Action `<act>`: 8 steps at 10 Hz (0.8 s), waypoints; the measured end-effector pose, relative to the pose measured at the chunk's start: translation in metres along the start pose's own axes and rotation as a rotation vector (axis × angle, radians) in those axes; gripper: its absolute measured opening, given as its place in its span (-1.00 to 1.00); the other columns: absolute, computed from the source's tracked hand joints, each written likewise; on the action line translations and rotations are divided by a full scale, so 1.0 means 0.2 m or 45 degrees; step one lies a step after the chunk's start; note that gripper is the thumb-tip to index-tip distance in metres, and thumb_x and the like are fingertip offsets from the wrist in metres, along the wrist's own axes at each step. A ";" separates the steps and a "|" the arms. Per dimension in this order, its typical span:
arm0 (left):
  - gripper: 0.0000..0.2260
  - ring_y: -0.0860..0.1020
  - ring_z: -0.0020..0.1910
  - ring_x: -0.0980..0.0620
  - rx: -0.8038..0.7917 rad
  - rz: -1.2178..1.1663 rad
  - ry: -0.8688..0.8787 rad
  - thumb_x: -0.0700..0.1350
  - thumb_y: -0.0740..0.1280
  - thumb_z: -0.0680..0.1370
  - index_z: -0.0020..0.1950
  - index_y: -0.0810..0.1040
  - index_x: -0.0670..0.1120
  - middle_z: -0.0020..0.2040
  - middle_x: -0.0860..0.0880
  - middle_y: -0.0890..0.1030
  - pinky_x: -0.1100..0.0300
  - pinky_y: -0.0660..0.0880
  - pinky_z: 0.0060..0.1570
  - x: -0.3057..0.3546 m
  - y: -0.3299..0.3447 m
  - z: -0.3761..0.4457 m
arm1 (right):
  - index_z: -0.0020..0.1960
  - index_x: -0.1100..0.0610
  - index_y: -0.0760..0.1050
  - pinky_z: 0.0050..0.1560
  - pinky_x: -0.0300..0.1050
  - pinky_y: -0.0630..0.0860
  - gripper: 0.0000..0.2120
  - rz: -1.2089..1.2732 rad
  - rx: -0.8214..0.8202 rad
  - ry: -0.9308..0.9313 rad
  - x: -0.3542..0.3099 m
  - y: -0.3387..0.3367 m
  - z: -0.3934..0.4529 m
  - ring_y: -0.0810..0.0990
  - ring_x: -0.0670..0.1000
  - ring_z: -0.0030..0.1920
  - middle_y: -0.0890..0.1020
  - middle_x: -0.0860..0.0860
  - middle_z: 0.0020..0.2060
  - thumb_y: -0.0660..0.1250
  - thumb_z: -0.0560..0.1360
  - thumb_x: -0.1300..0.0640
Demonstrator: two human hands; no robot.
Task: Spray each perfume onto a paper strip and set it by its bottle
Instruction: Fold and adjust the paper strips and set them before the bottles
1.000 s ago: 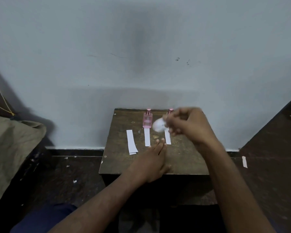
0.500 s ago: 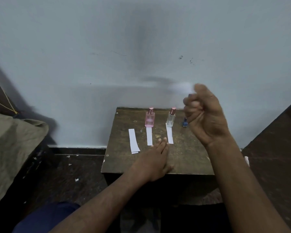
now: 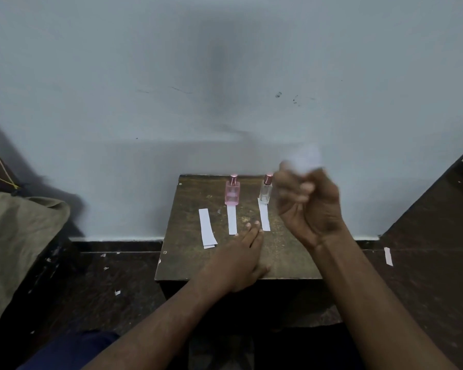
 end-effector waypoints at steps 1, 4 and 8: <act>-0.24 0.05 0.70 -0.17 0.010 -0.054 0.013 0.18 0.20 0.70 0.72 -0.04 -0.18 0.74 -0.15 -0.07 -0.13 0.23 0.60 -0.01 -0.02 0.00 | -0.20 0.14 0.69 -0.32 -0.18 0.53 -0.88 -1.801 0.284 -0.066 0.02 -0.21 -0.06 0.64 -0.10 -0.43 0.70 -0.02 -0.40 0.58 0.50 0.20; -0.58 0.45 0.49 -0.04 0.338 -0.689 0.029 0.06 0.18 0.70 0.54 0.38 -0.05 0.51 -0.07 0.50 0.01 0.40 0.45 -0.03 -0.22 0.04 | -0.15 0.18 0.57 -0.50 -0.34 0.45 -0.80 -0.363 0.088 -0.049 0.00 -0.05 -0.10 0.52 -0.14 -0.47 0.63 0.01 -0.37 0.57 0.43 0.12; 0.03 0.30 0.63 -0.16 0.211 -2.979 0.355 0.57 -0.14 0.55 0.65 0.22 -0.27 0.63 -0.24 0.34 -0.04 0.11 0.66 -0.02 -0.50 -0.05 | -0.09 0.21 0.72 -0.33 -0.12 0.66 -0.92 -1.546 0.650 -0.263 -0.18 -0.30 -0.11 0.71 0.03 -0.42 0.72 0.05 -0.39 0.57 0.53 0.19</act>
Point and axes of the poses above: each hand's wrist, its own z-axis towards the middle knuckle, its own y-axis out of the palm, x = y × z, the point moved 9 cm from there along z, towards the middle knuckle
